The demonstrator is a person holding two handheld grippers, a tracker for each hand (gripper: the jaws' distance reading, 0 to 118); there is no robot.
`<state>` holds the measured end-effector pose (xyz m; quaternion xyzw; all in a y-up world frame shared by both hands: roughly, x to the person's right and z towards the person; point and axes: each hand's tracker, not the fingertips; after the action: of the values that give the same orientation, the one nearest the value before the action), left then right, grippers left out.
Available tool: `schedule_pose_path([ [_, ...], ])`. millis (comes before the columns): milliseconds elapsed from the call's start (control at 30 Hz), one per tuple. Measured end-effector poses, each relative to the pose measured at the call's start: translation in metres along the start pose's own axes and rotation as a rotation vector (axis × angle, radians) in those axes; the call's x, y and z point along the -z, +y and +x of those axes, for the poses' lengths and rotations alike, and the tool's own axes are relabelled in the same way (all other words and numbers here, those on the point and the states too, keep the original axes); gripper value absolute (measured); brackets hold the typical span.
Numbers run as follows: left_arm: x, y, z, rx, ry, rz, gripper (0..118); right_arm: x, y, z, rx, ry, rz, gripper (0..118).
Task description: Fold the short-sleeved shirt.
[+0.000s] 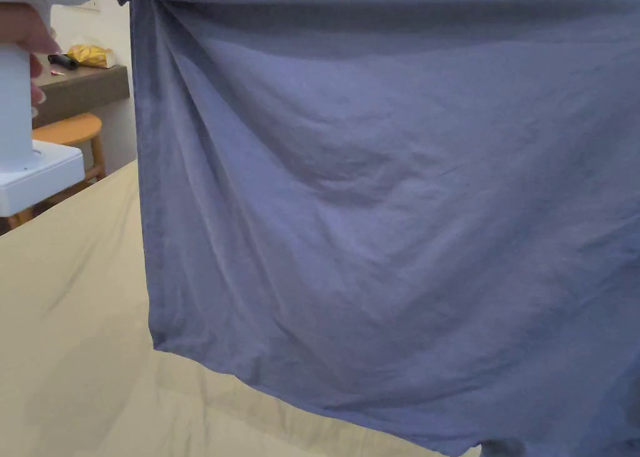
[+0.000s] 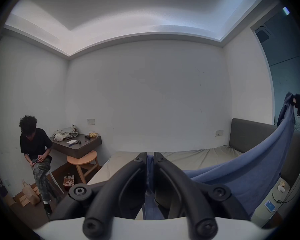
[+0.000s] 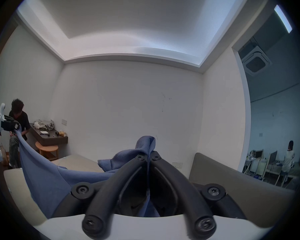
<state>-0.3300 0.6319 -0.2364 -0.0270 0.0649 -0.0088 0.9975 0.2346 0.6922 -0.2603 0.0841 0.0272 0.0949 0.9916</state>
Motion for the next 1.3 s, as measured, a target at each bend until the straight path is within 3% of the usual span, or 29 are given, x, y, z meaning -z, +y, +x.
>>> schedule_pose_path([
  [133,0.035,-0.002,0.001,0.023,0.001,-0.04,5,0.037,-0.005,-0.013,-0.046,-0.007,-0.024,1],
  [600,0.206,0.014,0.02,0.044,0.048,-0.062,5,0.213,-0.041,-0.022,-0.086,-0.044,-0.089,2],
  [767,0.245,0.028,0.03,0.014,0.057,-0.043,5,0.257,-0.037,-0.01,0.001,-0.045,-0.088,2],
  [1033,0.264,0.024,0.045,0.019,0.073,-0.025,5,0.265,-0.052,-0.02,-0.052,-0.058,-0.034,2],
  [1167,0.27,-0.03,0.051,0.067,0.079,-0.089,5,0.248,-0.11,-0.032,-0.069,-0.014,-0.107,2],
  [1300,0.268,-0.117,0.052,0.027,0.042,-0.224,5,0.219,-0.195,-0.05,-0.075,0.044,-0.23,2],
])
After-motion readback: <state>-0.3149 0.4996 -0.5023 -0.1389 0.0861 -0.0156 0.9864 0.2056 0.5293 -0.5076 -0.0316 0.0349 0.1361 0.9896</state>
